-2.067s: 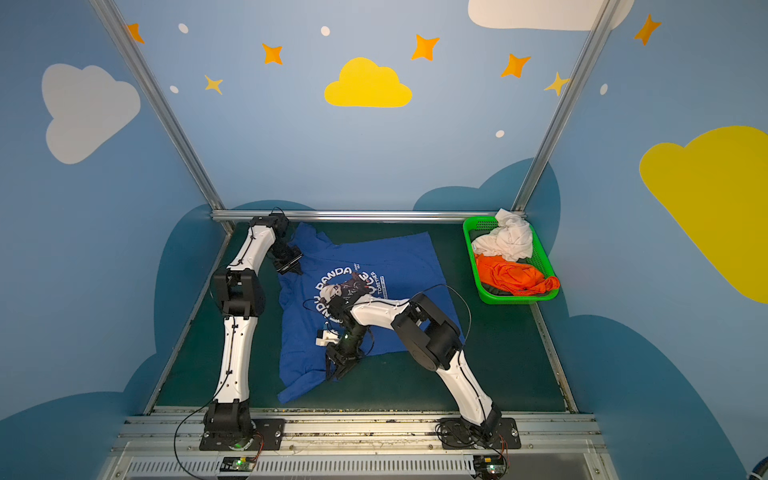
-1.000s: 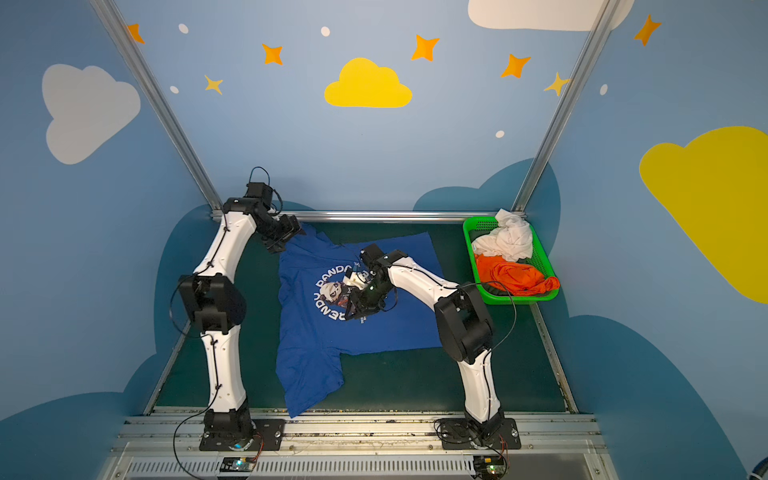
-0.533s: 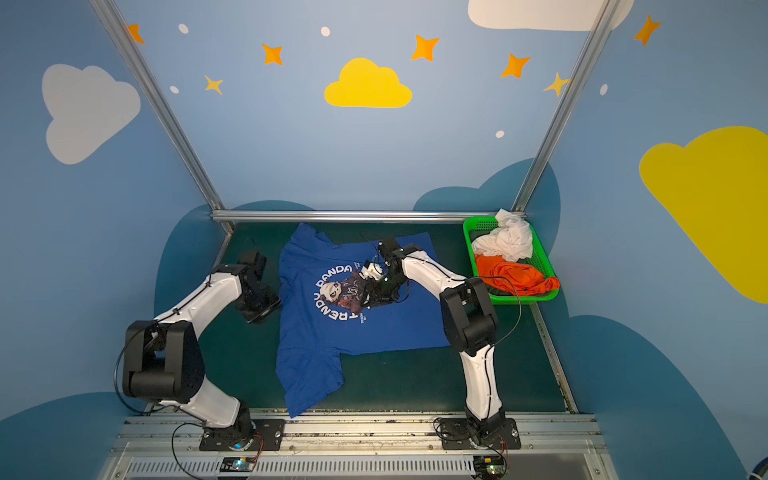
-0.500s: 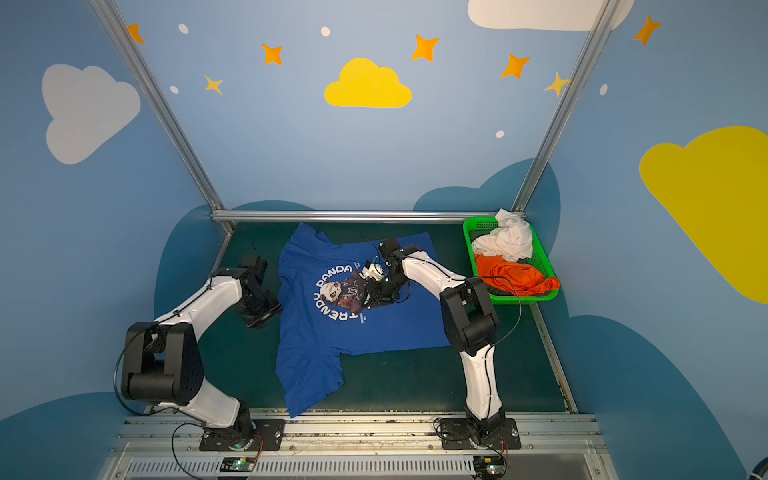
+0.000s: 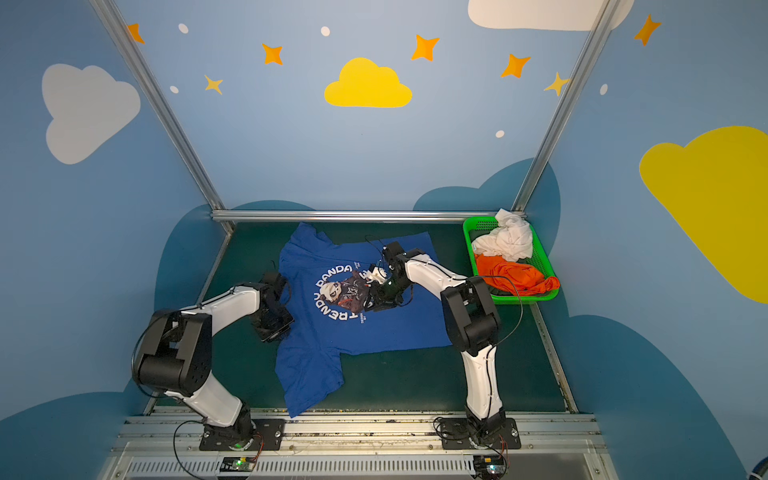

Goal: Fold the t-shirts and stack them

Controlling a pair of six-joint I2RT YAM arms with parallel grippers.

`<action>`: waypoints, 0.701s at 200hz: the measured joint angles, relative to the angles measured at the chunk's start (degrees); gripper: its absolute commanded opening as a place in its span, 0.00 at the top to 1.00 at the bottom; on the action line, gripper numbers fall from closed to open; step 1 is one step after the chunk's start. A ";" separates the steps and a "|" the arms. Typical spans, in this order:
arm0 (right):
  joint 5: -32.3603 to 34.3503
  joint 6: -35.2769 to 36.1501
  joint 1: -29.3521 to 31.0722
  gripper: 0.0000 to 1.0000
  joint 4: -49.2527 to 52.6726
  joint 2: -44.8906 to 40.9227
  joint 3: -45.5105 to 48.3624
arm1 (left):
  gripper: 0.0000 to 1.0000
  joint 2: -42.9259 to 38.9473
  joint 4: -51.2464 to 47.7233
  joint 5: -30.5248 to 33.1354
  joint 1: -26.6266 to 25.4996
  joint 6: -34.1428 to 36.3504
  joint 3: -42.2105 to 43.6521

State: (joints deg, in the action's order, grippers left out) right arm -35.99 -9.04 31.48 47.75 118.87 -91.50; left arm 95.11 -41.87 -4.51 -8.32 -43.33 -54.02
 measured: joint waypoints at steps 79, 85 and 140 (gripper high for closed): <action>-0.11 -0.22 0.00 0.60 -0.50 -0.57 0.26 | 0.95 4.35 -6.88 5.57 -9.51 1.22 -11.91; -0.11 -0.22 0.00 0.60 -0.57 -0.57 0.31 | 0.94 5.35 -7.72 6.27 -10.62 1.44 -13.29; -0.48 -1.01 0.00 0.61 -1.33 -0.57 1.86 | 0.79 16.63 -13.42 9.92 -18.73 2.58 -20.98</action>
State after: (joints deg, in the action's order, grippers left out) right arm -36.47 -10.04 31.48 46.41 118.30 -89.65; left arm 111.74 -55.29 5.41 -27.05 -40.75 -75.00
